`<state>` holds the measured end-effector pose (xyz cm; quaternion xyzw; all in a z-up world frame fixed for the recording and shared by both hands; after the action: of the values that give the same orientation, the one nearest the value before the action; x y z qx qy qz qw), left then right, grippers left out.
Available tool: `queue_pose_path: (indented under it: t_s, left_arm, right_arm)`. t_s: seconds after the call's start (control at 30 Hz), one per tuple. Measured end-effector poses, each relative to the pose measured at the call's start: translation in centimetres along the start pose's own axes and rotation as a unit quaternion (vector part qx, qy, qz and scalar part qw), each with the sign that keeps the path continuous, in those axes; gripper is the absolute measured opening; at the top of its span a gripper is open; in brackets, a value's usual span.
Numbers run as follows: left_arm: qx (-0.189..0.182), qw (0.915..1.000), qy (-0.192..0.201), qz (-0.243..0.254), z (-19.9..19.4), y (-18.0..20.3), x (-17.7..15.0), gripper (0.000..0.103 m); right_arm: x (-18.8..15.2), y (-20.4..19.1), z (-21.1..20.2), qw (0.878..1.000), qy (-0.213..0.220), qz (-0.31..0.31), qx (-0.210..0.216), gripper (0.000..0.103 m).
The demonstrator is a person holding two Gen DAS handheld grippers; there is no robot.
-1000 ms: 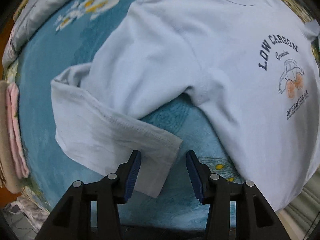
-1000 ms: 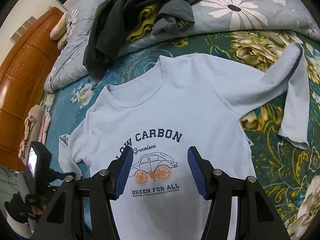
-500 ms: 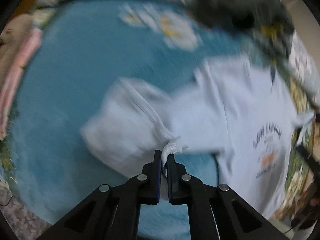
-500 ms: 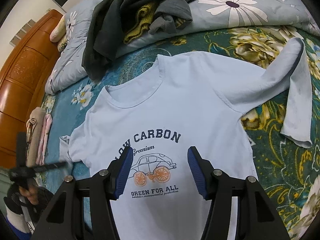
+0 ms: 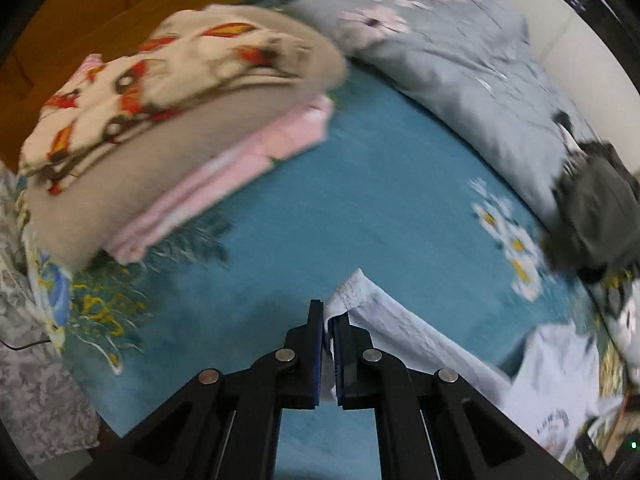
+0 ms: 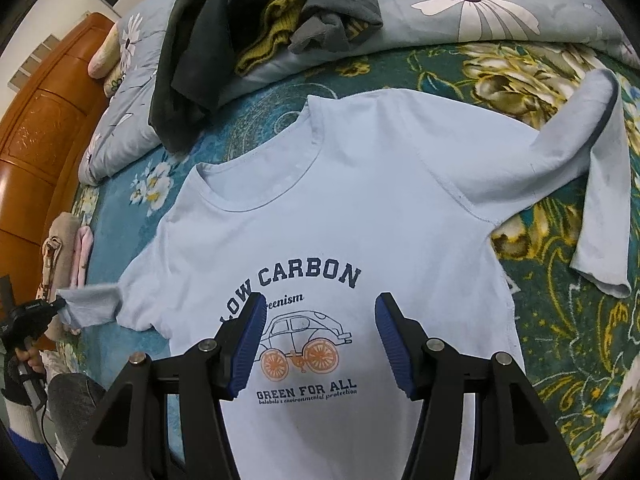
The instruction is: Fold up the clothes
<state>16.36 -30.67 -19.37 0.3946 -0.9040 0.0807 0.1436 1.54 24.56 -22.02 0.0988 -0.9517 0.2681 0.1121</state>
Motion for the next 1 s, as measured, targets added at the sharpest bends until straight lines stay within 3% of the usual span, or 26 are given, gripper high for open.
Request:
queue_pose_path:
  t_s: [0.1, 0.27, 0.47, 0.57, 0.63, 0.67, 0.7, 0.83, 1.0]
  left_arm:
    - [0.012, 0.9997, 0.01, -0.018, 0.9, -2.0, 1.0, 0.005]
    - [0.026, 0.9997, 0.001, 0.003, 2.4, -2.4, 1.3, 0.005]
    - [0.016, 0.9983, -0.006, 0.056, 3.9, 0.6, 2.4, 0.009]
    - [-0.002, 0.9986, -0.021, 0.049, 4.9, 0.5, 2.3, 0.009]
    - [-0.029, 0.9985, -0.034, 0.031, 5.2, 0.1, 1.9, 0.024]
    - [-0.039, 0.9984, -0.035, 0.021, 5.2, -0.2, 1.6, 0.039]
    - [-0.049, 0.9981, -0.035, 0.009, 5.2, -0.6, 1.2, 0.046]
    - [-0.068, 0.9963, -0.048, -0.022, 6.1, -2.2, -0.7, 0.047]
    - [-0.1, 0.9911, -0.059, -0.064, 7.9, -2.8, -1.9, 0.047]
  right_arm:
    - [0.2, 0.1, -0.1, 1.0, 0.001, -0.001, -0.006, 0.058]
    - [0.3, 0.8, -0.4, 1.0, 0.002, 0.007, -0.021, 0.058]
    - [0.5, -1.2, 0.7, 1.0, -0.007, -0.012, -0.019, 0.058]
    - [0.6, -2.4, 1.3, 0.999, -0.011, -0.025, -0.017, 0.058]
    - [0.7, -3.3, 1.8, 0.999, -0.014, -0.034, -0.015, 0.058]
    - [0.7, -3.7, 2.0, 0.999, -0.016, -0.038, -0.014, 0.058]
    - [0.8, -4.2, 2.2, 0.999, -0.018, -0.043, -0.013, 0.058]
    - [0.9, -6.0, 3.1, 0.998, -0.025, -0.062, -0.009, 0.058]
    - [1.0, -12.3, 7.0, 0.993, -0.05, -0.108, 0.022, 0.058]
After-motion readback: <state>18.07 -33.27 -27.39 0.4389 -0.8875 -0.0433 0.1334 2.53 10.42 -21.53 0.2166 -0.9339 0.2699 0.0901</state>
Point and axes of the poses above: each gripper's, at about its wrist camera, not at the fingertips, and z roughly the way its jaws point, y to its right, x to its top, the point moved 10 cm from there along z, roughly the way its jaws point, and after that the axes turned 10 degrees about x, right-handed, at the moved point
